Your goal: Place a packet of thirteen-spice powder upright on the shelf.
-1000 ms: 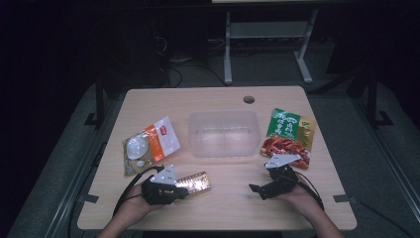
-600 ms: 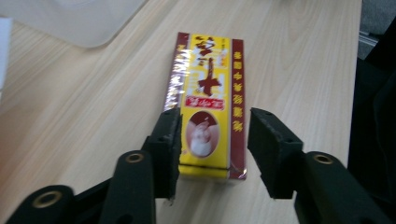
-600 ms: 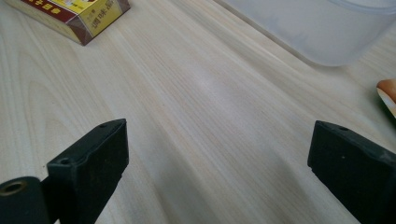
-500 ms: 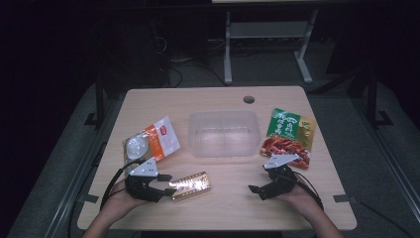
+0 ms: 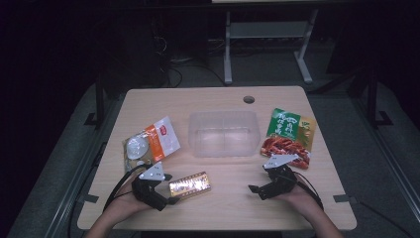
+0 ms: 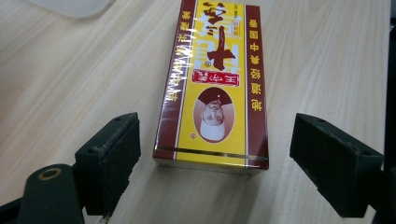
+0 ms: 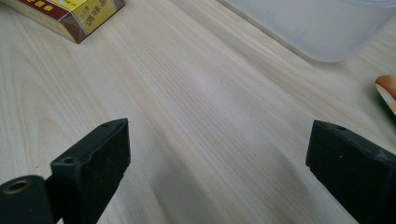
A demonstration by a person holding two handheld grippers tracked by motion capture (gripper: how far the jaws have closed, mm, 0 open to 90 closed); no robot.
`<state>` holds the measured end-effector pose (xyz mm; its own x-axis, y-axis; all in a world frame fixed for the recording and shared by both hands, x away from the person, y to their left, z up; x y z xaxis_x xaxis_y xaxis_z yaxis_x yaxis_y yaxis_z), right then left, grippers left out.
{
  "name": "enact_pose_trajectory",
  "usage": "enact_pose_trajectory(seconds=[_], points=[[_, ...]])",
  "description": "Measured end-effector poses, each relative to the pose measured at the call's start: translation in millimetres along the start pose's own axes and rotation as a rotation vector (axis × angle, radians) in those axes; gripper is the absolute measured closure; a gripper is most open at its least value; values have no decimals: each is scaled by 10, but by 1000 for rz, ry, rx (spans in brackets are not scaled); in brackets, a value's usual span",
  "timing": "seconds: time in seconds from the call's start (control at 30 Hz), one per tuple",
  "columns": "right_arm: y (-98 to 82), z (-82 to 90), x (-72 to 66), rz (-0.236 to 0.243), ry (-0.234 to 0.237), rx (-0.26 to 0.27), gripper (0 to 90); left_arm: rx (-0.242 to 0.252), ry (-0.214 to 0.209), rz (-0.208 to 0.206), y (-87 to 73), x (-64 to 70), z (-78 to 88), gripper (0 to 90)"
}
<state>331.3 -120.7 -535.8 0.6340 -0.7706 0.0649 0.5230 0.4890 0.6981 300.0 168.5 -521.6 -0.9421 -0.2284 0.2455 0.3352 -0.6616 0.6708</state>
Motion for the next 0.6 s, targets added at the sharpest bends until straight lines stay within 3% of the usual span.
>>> enact_pose_trajectory(seconds=[0.23, 0.6], points=[[2, -4, -4, 2, 0, 3, 60, -44, 5, -9, -54, -39, -65, 157], [-5, -17, -2, 8, 1, -2, 60, -37, 6, -12, -17, -43, -143, 207]])
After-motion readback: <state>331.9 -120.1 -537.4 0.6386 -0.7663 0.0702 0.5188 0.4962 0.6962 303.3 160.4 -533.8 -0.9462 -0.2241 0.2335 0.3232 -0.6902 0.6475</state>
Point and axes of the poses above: each handheld gripper's, and its own axes: z roughly backward along the jaws, y roughly out of its top, x roughly to its right, the point moved 10 cm from there along -z, roughly forward along the jaws, and after that the axes turned 14 degrees about -y, right-handed, at the moved point
